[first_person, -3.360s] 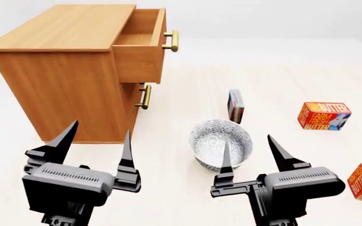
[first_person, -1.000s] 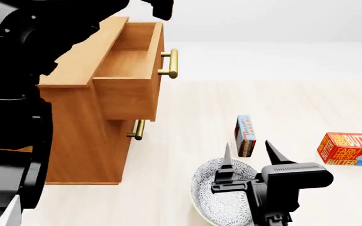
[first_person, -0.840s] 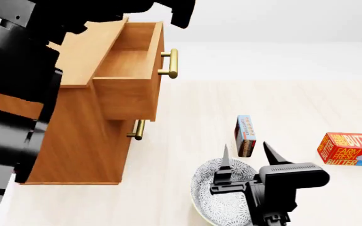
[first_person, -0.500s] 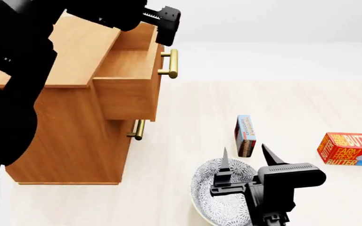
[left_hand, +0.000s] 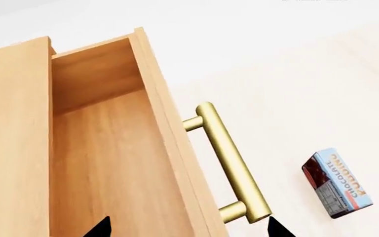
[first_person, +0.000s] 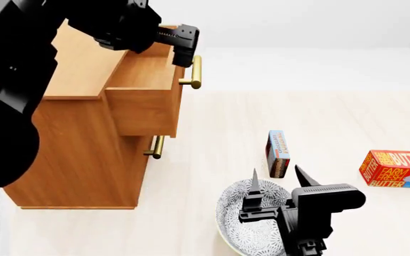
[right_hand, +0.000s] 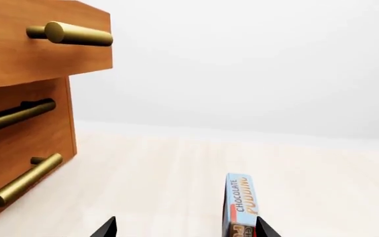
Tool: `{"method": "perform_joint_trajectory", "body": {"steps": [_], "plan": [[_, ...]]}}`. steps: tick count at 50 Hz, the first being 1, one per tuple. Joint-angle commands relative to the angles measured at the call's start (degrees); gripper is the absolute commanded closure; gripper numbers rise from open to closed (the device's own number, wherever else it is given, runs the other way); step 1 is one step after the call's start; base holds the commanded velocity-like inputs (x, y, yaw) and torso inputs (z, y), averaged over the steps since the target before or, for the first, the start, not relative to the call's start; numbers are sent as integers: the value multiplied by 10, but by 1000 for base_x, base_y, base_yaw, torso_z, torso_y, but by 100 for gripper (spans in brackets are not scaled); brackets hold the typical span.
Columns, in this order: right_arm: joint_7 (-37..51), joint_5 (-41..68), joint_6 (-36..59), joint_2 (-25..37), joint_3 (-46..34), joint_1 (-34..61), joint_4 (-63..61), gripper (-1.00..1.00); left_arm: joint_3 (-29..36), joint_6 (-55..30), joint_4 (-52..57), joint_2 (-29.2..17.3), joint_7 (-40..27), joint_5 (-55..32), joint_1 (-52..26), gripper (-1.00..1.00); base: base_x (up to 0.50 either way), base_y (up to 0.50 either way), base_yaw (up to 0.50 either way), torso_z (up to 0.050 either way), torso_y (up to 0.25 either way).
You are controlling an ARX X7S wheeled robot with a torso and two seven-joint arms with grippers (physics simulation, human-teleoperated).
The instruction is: Put the chocolate pudding in the top drawer of the cabinet and close it.
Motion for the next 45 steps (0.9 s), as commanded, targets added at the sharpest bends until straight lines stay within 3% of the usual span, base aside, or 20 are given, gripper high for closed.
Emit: {"method": "perform_joint_trajectory", "body": {"steps": [1, 12, 22, 29, 45], "plan": [[-1, 4, -3, 1, -2, 2, 9, -100, -5, 3, -8, 1, 17, -8, 7, -100, 0, 0, 0, 0, 0], [-2, 6, -6, 1, -5, 7, 18, -100, -32, 1, -8, 1, 15, -24, 16, -100, 0, 0, 0, 0, 0], [-3, 13, -9, 4, -2, 8, 24, -100, -225, -36, -8, 1, 16, 158, 37, -100, 0, 0, 0, 0, 0], [-4, 16, -8, 3, -3, 13, 33, -100, -176, -60, -8, 1, 65, 123, 41, -100, 0, 0, 0, 0, 0], [-4, 20, -13, 2, -5, 18, 46, -100, -99, -53, -8, 1, 82, 71, 52, -100, 0, 0, 0, 0, 0]]}}
